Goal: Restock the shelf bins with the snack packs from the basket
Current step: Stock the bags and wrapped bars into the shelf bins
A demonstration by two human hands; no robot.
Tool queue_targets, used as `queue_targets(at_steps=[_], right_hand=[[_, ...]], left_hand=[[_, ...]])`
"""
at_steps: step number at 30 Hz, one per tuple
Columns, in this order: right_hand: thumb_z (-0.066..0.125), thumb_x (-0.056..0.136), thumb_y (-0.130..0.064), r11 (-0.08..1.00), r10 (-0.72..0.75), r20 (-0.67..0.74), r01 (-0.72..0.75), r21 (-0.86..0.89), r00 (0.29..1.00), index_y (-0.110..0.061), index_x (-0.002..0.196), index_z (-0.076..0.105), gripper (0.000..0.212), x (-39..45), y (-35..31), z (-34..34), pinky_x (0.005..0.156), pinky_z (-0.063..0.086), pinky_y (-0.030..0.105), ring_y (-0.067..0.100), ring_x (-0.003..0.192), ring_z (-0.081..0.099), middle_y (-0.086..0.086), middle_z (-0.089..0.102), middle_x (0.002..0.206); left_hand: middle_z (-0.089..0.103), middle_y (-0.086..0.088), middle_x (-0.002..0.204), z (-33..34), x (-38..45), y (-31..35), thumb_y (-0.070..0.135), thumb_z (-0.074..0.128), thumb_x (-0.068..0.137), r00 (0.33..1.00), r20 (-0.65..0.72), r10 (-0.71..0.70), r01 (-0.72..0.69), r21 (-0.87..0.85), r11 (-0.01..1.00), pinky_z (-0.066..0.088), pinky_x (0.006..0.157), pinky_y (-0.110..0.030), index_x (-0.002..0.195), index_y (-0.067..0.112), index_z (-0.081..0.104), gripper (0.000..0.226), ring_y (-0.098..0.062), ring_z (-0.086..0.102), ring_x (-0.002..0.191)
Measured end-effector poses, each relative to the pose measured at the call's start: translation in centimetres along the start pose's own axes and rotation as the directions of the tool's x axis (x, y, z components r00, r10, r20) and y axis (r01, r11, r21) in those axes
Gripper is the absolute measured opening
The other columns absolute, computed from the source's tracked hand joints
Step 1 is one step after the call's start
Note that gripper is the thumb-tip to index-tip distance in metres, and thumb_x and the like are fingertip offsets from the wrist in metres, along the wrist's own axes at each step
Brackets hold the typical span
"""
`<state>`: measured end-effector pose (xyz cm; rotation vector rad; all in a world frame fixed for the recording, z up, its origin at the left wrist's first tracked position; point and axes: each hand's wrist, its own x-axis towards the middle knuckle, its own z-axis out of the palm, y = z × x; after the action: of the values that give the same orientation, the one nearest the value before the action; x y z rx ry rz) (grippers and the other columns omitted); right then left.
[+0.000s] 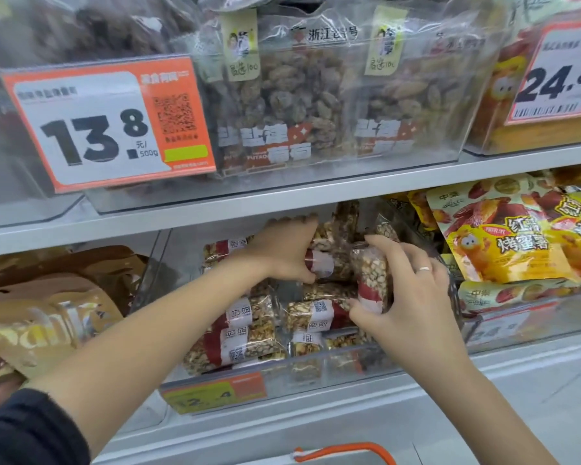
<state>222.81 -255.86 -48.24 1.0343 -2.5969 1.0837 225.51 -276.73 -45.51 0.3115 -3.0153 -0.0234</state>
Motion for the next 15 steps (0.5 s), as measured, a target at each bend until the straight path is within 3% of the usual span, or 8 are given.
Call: queue_targets(at_steps=[4, 9, 11, 15], right_hand=[[0.068, 0.071, -0.024, 1.000, 0.001, 0.024, -0.002, 0.026, 1.000, -0.045, 0.134, 0.030, 0.077, 0.4, -0.3, 0.0, 0.095, 0.034, 0.047, 0.023, 0.125, 0.021, -0.001, 0.039, 0.139], [0.068, 0.070, -0.021, 0.998, -0.010, 0.016, 0.009, 0.055, 1.000, -0.044, 0.132, 0.032, 0.075, 0.6, -0.7, 0.1, 0.092, 0.030, 0.041, 0.030, 0.125, 0.027, -0.003, 0.042, 0.136], [0.068, 0.070, -0.020, 0.990, -0.024, -0.043, 0.030, 0.135, 0.999, -0.043, 0.132, 0.034, 0.074, 0.5, -1.2, -0.3, 0.089, 0.026, 0.034, 0.030, 0.120, 0.033, -0.005, 0.044, 0.130], [0.072, 0.074, -0.024, 0.920, 0.012, -0.139, 0.044, 0.389, 0.990, -0.044, 0.130, 0.033, 0.071, 0.5, -3.2, -0.9, 0.085, 0.042, 0.033, 0.023, 0.107, 0.049, -0.004, 0.048, 0.120]], left_hand=[[0.052, 0.006, 0.126, -2.2, -2.8, -3.3, 0.047, 0.074, 0.065, 0.981, 0.031, -0.190, 0.193, -0.135, 0.972, 0.043, 0.077, -0.023, 0.138, 0.026, 0.034, 0.086, -0.016, 0.053, 0.104], [0.045, -0.005, 0.140, -2.5, -6.8, -6.2, 0.050, 0.075, 0.069, 0.869, 0.299, -0.394, 0.434, -0.079, 0.898, 0.044, 0.085, -0.028, 0.142, 0.013, 0.027, 0.095, -0.021, 0.049, 0.119], [0.040, -0.004, 0.145, -2.6, -7.3, -5.7, 0.056, 0.071, 0.072, 0.826, 0.357, -0.436, 0.480, -0.041, 0.877, 0.045, 0.089, -0.029, 0.146, 0.015, 0.020, 0.100, -0.022, 0.047, 0.123], [0.046, -0.010, 0.141, -2.5, -7.3, -3.4, 0.065, 0.047, 0.086, 0.731, 0.439, -0.523, 0.562, 0.047, 0.826, 0.047, 0.088, -0.030, 0.148, 0.013, 0.026, 0.083, -0.024, 0.056, 0.112]])
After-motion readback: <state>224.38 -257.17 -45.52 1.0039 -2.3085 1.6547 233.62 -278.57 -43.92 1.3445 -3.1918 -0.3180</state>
